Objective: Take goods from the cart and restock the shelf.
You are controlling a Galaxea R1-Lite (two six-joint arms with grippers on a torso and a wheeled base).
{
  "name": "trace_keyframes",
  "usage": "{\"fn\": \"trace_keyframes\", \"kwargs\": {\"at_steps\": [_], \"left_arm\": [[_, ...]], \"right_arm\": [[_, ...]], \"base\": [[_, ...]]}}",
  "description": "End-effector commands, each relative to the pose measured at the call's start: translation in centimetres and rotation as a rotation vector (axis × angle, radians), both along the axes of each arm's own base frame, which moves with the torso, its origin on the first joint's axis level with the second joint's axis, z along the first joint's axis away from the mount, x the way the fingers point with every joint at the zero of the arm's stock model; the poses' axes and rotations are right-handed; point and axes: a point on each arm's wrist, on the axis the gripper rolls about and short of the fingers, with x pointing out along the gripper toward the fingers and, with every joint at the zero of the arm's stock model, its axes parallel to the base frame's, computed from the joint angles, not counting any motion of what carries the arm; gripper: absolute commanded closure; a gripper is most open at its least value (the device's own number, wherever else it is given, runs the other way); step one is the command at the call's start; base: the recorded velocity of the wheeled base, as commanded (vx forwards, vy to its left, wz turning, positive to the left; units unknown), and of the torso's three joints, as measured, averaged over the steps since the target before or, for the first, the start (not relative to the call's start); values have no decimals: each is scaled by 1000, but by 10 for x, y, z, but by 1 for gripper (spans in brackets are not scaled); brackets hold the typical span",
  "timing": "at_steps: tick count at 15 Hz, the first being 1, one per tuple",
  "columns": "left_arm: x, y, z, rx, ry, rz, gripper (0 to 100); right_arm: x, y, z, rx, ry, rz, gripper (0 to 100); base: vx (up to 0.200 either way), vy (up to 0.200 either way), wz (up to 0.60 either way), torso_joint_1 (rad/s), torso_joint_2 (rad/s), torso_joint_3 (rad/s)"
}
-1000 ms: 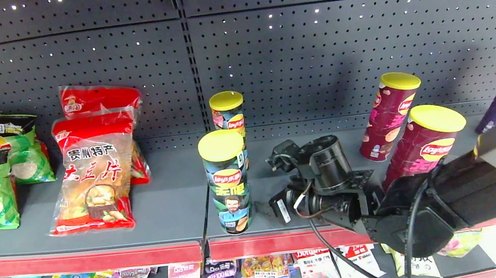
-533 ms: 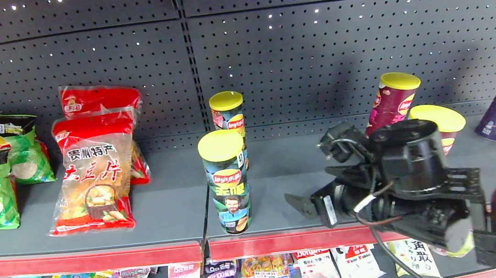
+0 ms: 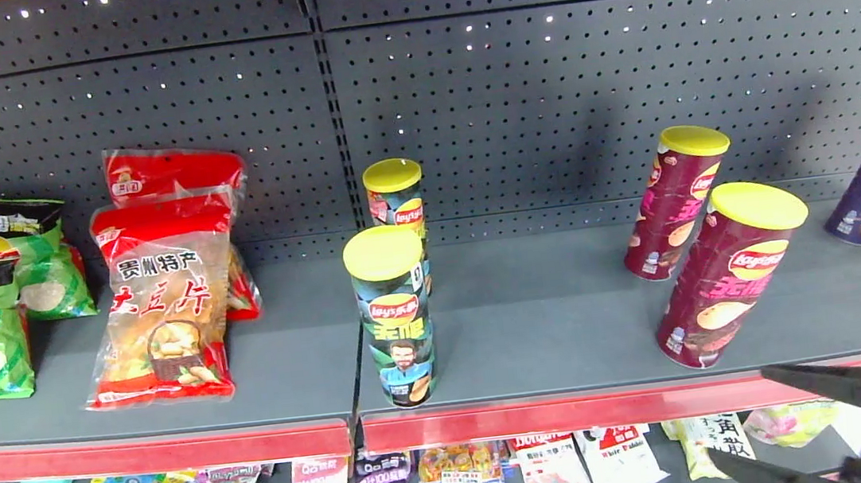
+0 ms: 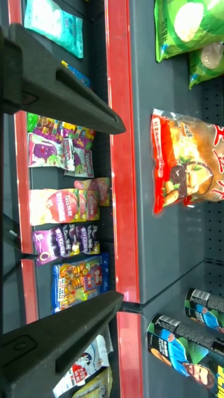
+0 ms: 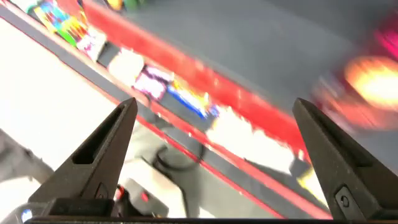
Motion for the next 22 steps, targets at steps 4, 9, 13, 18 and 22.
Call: {"fn": "trace_keyframes", "kwargs": {"at_steps": [4,9,13,18,22], "left_arm": [[0,0,0,0,1,0,0],[0,0,0,0,1,0,0],[0,0,0,0,1,0,0],[0,0,0,2,1,0,0],[0,0,0,2,1,0,0]], "right_arm": [[-118,-65,-51,90,-345,-316,0],[-113,-69,-66,37,-345,-553,0],[-110,-68,-68,71,-382,-505,0],[-110,-68,-68,96,-373,-516,0],[-110,-68,-68,96,-373,-516,0]], "base": [[0,0,0,0,0,0],[0,0,0,0,0,0],[0,0,0,0,0,0],[0,0,0,0,0,0],[-150,0,0,5,4,1]]}}
